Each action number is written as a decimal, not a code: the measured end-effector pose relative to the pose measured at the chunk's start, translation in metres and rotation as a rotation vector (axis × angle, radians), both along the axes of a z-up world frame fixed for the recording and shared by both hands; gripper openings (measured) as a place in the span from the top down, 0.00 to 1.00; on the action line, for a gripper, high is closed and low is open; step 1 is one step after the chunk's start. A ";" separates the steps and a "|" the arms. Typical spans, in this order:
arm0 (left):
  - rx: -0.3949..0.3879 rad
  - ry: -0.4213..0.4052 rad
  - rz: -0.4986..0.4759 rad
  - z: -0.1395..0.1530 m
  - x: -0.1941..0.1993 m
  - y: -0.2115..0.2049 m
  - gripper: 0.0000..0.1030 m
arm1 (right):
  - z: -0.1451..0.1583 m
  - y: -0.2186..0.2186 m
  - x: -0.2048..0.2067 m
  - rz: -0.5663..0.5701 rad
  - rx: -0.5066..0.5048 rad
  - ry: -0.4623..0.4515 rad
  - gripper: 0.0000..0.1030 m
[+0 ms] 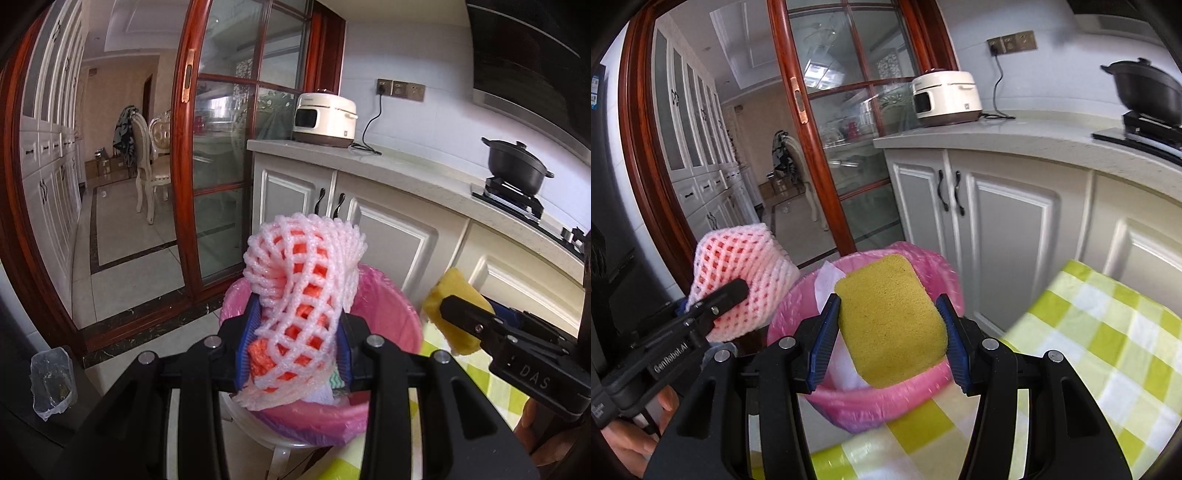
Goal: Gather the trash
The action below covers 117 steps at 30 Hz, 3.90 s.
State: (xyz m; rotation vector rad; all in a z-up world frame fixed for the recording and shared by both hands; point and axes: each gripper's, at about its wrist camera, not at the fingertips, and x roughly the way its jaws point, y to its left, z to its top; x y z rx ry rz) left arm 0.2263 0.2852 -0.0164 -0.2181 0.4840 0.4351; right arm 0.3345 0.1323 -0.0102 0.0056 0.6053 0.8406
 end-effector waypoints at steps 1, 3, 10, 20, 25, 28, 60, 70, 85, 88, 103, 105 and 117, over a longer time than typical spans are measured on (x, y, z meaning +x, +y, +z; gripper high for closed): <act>-0.007 0.007 0.006 -0.003 0.005 0.003 0.65 | -0.002 0.005 0.004 0.005 -0.003 0.004 0.50; -0.019 0.019 0.015 -0.009 0.011 0.008 0.65 | -0.006 0.013 0.012 0.010 -0.006 0.017 0.50; -0.041 0.054 0.043 -0.028 0.026 0.024 0.61 | -0.018 0.023 0.035 0.014 0.024 0.064 0.49; -0.051 0.063 0.068 -0.040 0.031 0.035 0.41 | -0.027 0.031 0.050 0.017 0.037 0.086 0.35; -0.047 0.053 0.087 -0.037 0.022 0.036 0.30 | -0.019 0.019 0.049 0.003 0.067 0.086 0.35; -0.029 0.044 0.097 -0.032 0.014 0.033 0.22 | -0.012 0.011 0.044 -0.005 0.082 0.079 0.35; 0.115 -0.078 0.044 0.025 -0.128 -0.072 0.05 | 0.030 -0.097 -0.125 -0.130 -0.004 -0.127 0.21; 0.119 -0.043 -0.003 0.007 -0.134 -0.113 0.05 | 0.007 -0.135 -0.154 -0.170 -0.030 -0.140 0.21; 0.103 -0.015 -0.062 0.002 -0.136 -0.120 0.05 | 0.002 -0.145 -0.148 -0.199 -0.024 -0.135 0.18; 0.099 -0.014 -0.064 0.001 -0.139 -0.119 0.05 | 0.002 -0.143 -0.149 -0.196 -0.024 -0.133 0.18; 0.092 -0.013 -0.071 -0.001 -0.142 -0.117 0.05 | 0.000 -0.139 -0.149 -0.189 -0.026 -0.131 0.18; 0.093 -0.014 -0.071 0.000 -0.142 -0.119 0.05 | 0.001 -0.140 -0.149 -0.194 -0.024 -0.132 0.18; 0.096 -0.011 -0.081 -0.001 -0.140 -0.121 0.05 | 0.002 -0.144 -0.150 -0.200 -0.020 -0.129 0.18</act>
